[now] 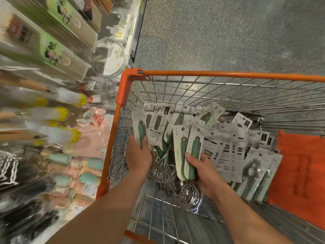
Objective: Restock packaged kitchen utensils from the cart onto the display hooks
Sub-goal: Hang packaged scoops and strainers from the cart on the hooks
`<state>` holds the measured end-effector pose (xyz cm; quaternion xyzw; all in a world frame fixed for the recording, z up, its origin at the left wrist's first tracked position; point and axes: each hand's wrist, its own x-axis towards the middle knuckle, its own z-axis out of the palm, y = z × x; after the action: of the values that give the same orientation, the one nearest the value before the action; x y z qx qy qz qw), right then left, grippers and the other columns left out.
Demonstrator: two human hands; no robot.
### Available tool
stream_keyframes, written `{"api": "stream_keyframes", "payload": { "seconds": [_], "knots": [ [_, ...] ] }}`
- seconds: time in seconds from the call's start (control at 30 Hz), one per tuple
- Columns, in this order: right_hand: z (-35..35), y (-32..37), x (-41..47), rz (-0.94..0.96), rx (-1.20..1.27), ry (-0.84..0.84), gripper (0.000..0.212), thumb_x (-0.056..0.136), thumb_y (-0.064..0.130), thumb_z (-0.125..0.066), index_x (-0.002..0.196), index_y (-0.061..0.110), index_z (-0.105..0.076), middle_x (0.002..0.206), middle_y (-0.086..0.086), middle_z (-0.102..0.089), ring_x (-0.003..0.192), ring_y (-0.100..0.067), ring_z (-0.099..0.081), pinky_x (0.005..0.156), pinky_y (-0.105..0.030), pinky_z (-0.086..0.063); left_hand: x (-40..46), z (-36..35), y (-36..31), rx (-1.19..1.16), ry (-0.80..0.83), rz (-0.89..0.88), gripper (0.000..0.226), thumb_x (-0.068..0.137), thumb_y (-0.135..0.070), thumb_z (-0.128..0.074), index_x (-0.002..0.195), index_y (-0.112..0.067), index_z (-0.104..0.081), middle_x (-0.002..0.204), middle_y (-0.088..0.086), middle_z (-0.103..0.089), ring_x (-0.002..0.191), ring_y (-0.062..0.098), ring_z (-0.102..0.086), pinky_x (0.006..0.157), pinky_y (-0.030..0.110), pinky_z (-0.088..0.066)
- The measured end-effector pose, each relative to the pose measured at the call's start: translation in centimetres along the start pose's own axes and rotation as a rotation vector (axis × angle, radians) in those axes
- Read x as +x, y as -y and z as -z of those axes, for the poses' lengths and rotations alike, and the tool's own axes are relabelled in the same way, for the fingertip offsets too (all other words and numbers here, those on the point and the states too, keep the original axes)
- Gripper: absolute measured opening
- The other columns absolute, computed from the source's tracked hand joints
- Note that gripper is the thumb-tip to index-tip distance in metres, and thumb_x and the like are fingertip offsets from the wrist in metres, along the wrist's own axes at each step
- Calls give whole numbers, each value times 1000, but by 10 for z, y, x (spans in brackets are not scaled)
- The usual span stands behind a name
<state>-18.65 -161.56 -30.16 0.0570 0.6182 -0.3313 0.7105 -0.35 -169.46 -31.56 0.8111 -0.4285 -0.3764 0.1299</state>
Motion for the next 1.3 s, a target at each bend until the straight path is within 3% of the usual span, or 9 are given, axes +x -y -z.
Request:
{"api": "stream_keyframes", "payload": {
  "seconds": [0.1,0.23,0.33,0.4,0.57,0.77,0.97,1.1,1.3],
  "knots": [
    [-1,1,-3,-1,-1,-1,42,93,23,-72,133,21,-58,114,-7,-78,100,-31,-76,74,-44,-62,5,0,-11,-113,69,19,15,106,-33,-54,116,-22,-51,89,-14,-58,80,7,-60,62,26,-40],
    [2,6,-4,17,3,-24,39,90,24,-74,127,21,-61,110,-7,-78,101,-32,-75,79,-48,-61,19,-15,-22,-159,216,90,32,103,-33,-59,130,-16,-55,118,5,-66,108,28,-64,81,35,-49],
    [11,8,-4,34,17,-41,48,80,30,-77,125,22,-62,110,-7,-79,99,-32,-75,75,-45,-60,28,-30,-25,-6,312,188,77,97,-39,-69,159,-14,-30,156,15,-36,139,36,-44,108,47,-43],
    [18,8,-4,39,24,-53,58,73,34,-78,128,22,-61,112,-8,-78,99,-31,-75,73,-43,-60,33,-35,-23,109,340,234,90,90,-43,-76,160,-14,-27,159,16,-24,143,39,-38,114,49,-40],
    [27,5,-9,43,12,-74,57,76,34,-76,128,18,-63,112,-9,-78,99,-31,-76,75,-43,-59,30,-29,-10,290,238,146,60,81,-41,-82,126,-16,-50,118,10,-61,106,33,-64,91,47,-58],
    [16,9,-24,27,-8,-49,55,77,30,-76,128,16,-62,111,-10,-78,100,-31,-76,83,-46,-61,5,-2,-11,97,223,75,29,92,-31,-76,112,-20,-57,86,-7,-63,85,24,-68,76,38,-55],
    [-26,35,-55,49,-60,38,46,87,25,-75,130,16,-60,114,-10,-78,103,-31,-75,94,-51,-59,-20,49,-34,-241,256,135,17,86,-27,-84,86,-28,-67,87,-7,-73,84,18,-71,72,33,-59],
    [-54,60,-81,111,-135,142,43,91,23,-73,131,14,-61,115,-11,-77,105,-30,-75,95,-49,-58,-42,83,-52,-394,361,127,27,80,-39,-85,102,-25,-78,99,-4,-80,94,21,-76,89,46,-61],
    [-77,93,-125,203,-254,230,42,86,26,-76,124,12,-63,108,-13,-78,98,-31,-77,82,-43,-62,-92,117,-74,-619,438,125,15,103,-31,-62,113,-28,-73,110,-10,-78,98,7,-74,84,25,-57]
  ]
}}
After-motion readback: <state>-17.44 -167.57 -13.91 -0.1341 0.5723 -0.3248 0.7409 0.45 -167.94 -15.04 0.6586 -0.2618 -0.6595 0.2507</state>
